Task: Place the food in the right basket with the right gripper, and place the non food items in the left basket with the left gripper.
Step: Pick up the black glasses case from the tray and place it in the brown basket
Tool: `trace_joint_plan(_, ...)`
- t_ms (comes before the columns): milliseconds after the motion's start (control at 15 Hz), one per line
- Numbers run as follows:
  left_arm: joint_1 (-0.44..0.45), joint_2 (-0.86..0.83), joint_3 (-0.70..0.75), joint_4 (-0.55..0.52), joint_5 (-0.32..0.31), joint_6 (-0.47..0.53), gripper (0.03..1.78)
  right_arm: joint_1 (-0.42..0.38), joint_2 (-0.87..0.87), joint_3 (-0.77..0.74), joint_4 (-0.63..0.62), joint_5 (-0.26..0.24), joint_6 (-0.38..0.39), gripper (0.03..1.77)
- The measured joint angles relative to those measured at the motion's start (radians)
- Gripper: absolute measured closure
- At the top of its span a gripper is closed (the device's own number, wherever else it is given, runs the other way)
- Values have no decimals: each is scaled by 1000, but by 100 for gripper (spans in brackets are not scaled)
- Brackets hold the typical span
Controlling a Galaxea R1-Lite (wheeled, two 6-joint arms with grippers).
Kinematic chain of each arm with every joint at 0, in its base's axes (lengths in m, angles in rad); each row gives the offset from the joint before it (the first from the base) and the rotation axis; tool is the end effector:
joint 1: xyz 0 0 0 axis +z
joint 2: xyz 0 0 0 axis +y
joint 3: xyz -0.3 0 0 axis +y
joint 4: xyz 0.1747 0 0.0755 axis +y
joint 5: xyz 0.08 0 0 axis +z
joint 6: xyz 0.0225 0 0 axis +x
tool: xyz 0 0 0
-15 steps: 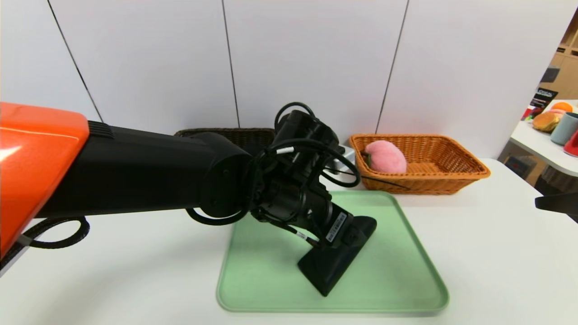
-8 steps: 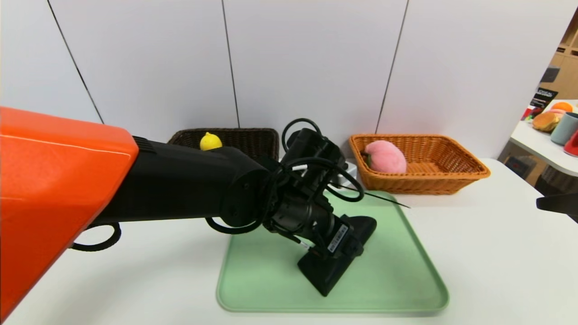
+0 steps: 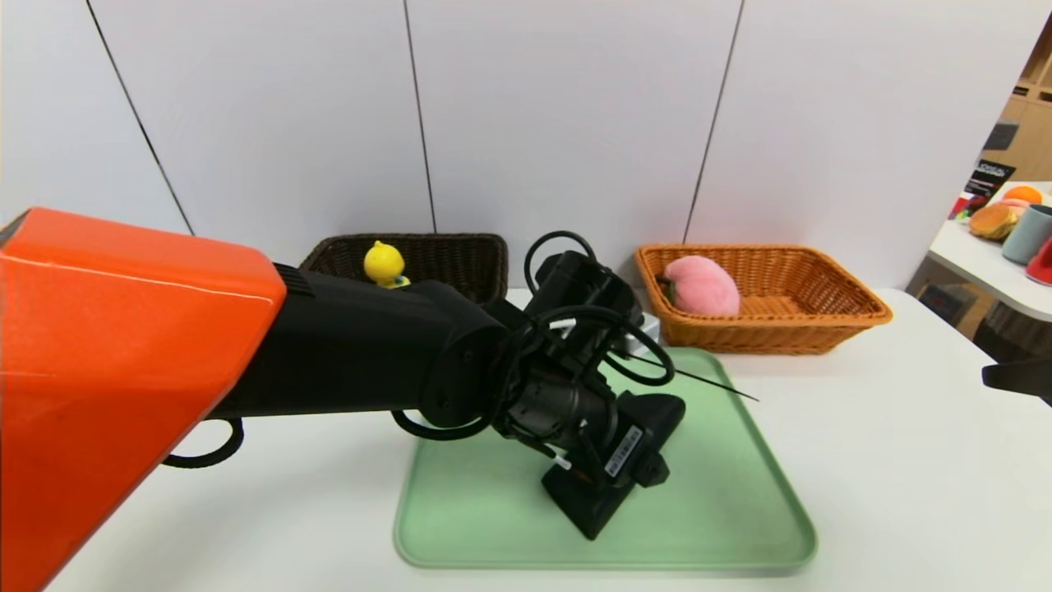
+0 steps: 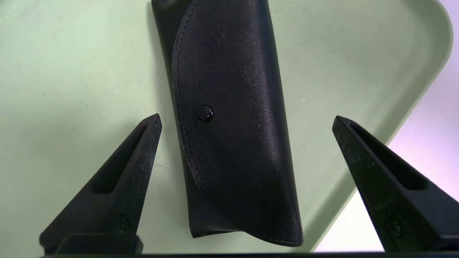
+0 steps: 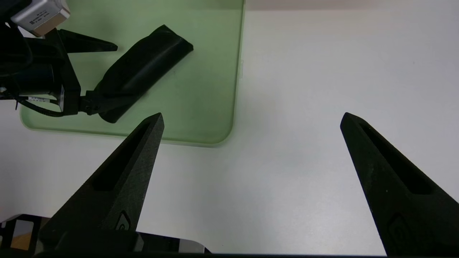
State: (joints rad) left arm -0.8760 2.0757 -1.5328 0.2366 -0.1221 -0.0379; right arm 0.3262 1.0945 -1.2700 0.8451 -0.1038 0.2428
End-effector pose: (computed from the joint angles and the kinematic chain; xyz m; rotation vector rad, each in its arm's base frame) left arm 0.2581 -0.3140 0.1650 0.2655 0.7715 -0.9300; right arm 0.0970 0.0303 0.3079 0.0900 0.6762 0.1330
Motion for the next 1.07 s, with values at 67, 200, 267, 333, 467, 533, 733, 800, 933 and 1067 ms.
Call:
trace_joint_plan(67,0,4,0,0,1,0,12,0,-1,1,0,0,0,10)
trace_joint_plan(200,0,15,0,-1,3,1,12,0,-5,5,0,0,0,10)
trace_joint_plan(267,0,22,-2,-2,10,3,12,0,-7,7,-1,0,0,10)
trace_joint_plan(333,0,29,-3,-4,19,4,12,0,-8,8,0,0,0,10)
trace_joint_plan(467,0,42,-6,-4,23,6,12,0,-9,10,-1,1,0,10)
trace_joint_plan(533,0,51,-8,-6,24,7,12,0,-9,10,0,5,0,10)
trace_joint_plan(733,1,69,-11,-6,23,8,12,0,-10,10,0,13,-1,10)
trace_joint_plan(800,1,73,-12,-8,24,8,12,0,-11,10,0,13,-1,10)
trace_joint_plan(933,1,78,-14,-10,25,8,12,0,-11,12,0,13,-1,10)
trace_joint_plan(1067,2,81,-15,-11,25,9,12,1,-13,12,0,14,-1,10)
